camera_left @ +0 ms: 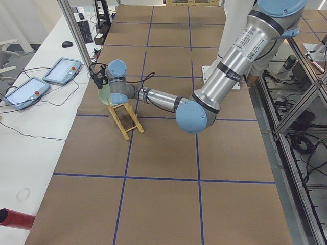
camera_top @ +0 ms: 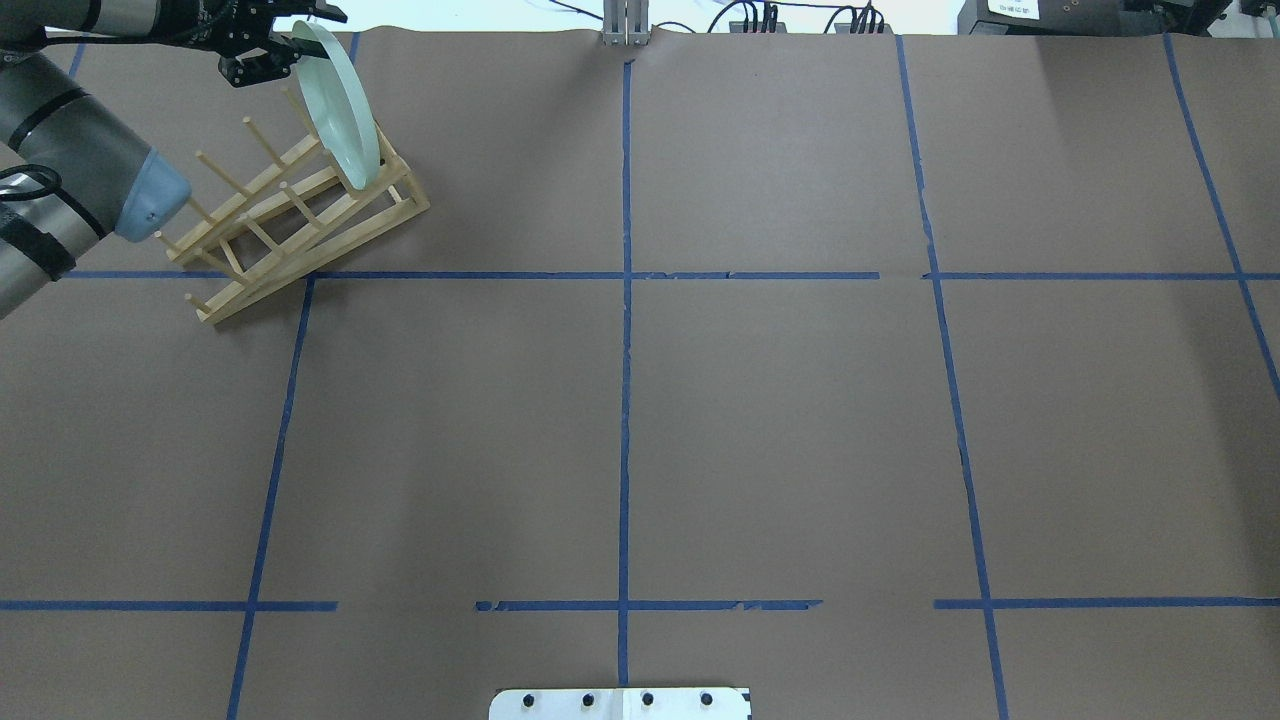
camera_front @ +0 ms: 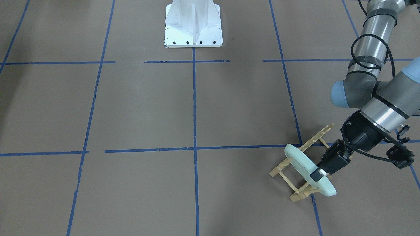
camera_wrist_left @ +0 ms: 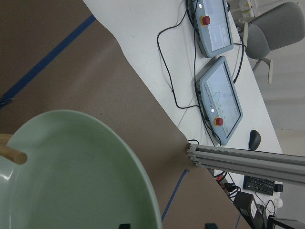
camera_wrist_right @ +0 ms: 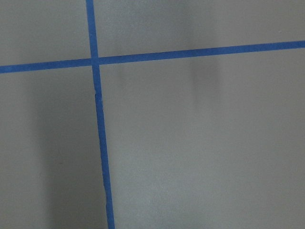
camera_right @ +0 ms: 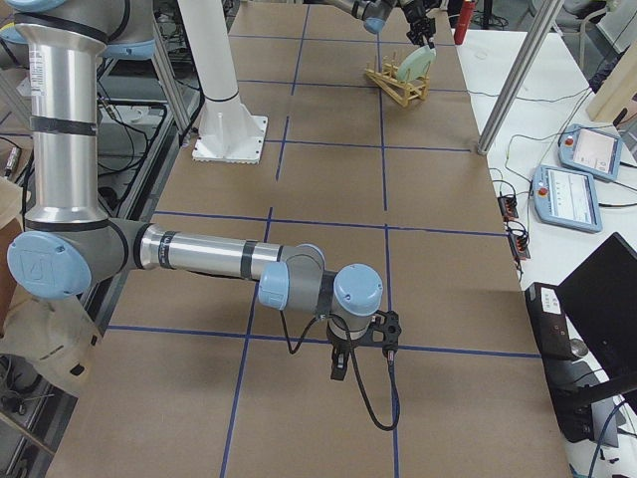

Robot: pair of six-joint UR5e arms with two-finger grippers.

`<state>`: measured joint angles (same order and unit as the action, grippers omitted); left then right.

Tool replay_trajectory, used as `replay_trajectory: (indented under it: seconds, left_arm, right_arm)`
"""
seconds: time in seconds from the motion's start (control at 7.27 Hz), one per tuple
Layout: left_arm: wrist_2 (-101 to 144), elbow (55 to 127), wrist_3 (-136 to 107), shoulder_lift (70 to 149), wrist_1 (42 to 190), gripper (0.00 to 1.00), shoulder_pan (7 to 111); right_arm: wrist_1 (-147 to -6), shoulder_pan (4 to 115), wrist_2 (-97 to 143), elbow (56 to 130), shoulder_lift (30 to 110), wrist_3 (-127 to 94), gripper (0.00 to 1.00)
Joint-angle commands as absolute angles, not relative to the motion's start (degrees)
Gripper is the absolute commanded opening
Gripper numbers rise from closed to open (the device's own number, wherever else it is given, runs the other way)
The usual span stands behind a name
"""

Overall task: Place plate on table
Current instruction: 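Close the left gripper on the green plate's rim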

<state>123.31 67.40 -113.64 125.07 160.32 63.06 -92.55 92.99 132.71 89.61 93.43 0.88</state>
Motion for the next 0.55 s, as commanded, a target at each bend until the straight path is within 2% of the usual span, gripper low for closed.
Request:
replay_trajectory:
  seconds: [0.0,0.28,0.41]
  left_arm:
    - [123.3,67.8,-113.3,125.0,160.1,0.00,62.7]
    - [123.9,73.7,-113.3,123.1,158.7,0.00,63.0]
    - [128.0,81.7,-113.3,121.8,152.0,0.00,65.2]
  right_arm:
    - [-92.5,93.0,132.7,89.6,93.4,0.9,1.00]
    - [-92.5,93.0,132.7,89.6,93.4,0.9,1.00]
    - [-92.5,93.0,132.7,89.6,93.4,0.9,1.00]
